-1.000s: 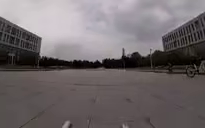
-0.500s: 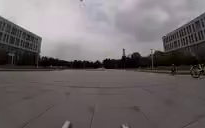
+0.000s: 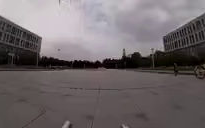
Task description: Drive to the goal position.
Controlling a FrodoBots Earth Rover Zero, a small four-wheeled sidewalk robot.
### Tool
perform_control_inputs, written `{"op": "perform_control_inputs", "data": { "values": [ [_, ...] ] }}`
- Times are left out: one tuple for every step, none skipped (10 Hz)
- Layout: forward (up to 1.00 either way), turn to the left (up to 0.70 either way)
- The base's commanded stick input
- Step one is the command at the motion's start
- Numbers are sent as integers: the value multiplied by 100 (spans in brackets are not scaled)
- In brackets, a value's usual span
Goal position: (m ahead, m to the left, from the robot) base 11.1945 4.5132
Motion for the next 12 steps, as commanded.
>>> {"op": "perform_control_inputs", "data": {
  "values": [
    [70,0],
    [70,0],
    [70,0],
    [70,0],
    [70,0],
    [70,0],
    [70,0],
    [70,0],
    [70,0],
    [70,0],
    [70,0],
    [70,0]
  ]
}}
